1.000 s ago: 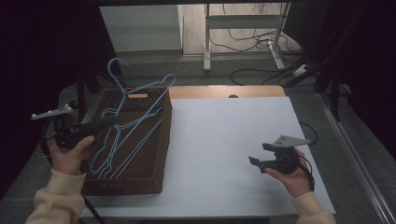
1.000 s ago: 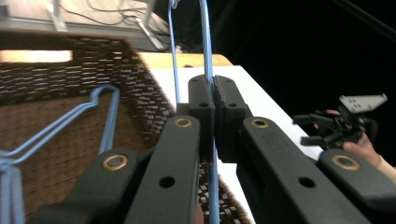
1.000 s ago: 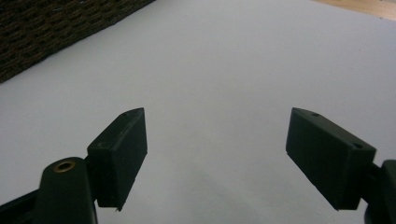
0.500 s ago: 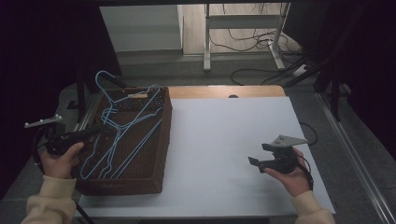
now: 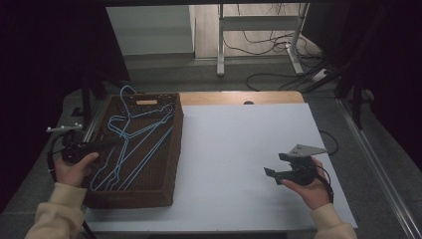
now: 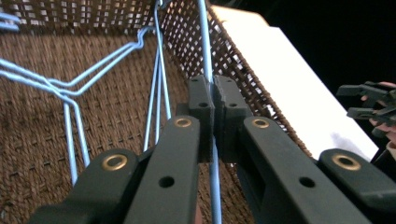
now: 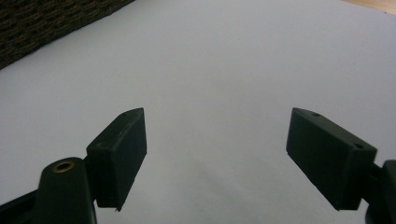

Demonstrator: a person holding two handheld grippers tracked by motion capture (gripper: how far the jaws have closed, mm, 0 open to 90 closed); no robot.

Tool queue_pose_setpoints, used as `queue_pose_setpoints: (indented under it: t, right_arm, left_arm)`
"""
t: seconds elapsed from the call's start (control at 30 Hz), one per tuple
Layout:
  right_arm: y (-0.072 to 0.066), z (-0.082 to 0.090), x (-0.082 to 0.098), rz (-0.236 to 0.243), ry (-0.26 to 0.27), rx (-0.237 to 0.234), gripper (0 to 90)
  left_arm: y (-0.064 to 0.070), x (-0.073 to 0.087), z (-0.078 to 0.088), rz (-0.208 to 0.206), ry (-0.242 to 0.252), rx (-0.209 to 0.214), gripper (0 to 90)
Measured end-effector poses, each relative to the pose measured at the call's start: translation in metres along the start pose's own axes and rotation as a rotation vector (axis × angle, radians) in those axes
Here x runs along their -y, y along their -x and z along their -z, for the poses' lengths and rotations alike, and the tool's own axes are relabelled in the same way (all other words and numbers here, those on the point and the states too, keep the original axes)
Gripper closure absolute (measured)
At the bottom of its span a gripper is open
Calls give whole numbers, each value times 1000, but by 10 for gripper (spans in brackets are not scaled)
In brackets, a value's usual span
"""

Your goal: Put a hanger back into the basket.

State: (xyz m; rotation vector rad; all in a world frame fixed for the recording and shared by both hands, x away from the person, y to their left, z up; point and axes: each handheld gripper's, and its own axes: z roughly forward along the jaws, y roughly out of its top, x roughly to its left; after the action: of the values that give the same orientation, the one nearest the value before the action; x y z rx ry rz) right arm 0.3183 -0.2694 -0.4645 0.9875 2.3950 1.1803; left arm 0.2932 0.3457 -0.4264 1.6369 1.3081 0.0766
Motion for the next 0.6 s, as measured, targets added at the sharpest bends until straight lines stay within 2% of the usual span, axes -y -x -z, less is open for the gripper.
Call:
queue_pose_setpoints:
  t: [0.13,0.27,0.3,0.37,0.4,0.47,0.5,0.6]
  right_arm:
    - [0,0,0,3,-1,-1,206]
    - [0,1,0,4,-1,-1,206]
    - [0,0,0,4,-1,-2,206]
    - [0,0,0,6,-3,-2,206]
    - [-1,0,0,6,-4,-2,206]
    - [-1,0,0,6,-4,-2,206]
    - [-1,0,0,6,-4,-3,206]
    - [-2,0,-1,8,-5,-2,206]
  left_arm:
    - [-4,3,-12,11,-32,-11,870]
    - [-7,7,-22,2,-68,-46,870]
    - [-8,7,-23,7,-72,-59,868]
    - [-10,5,-24,21,-103,-116,853]
    - [-12,5,-25,27,-124,-152,790]
    - [-14,5,-25,15,-128,-236,631]
    - [-14,5,-24,4,-122,-252,612]
    - [-6,5,-19,-28,-75,-263,509]
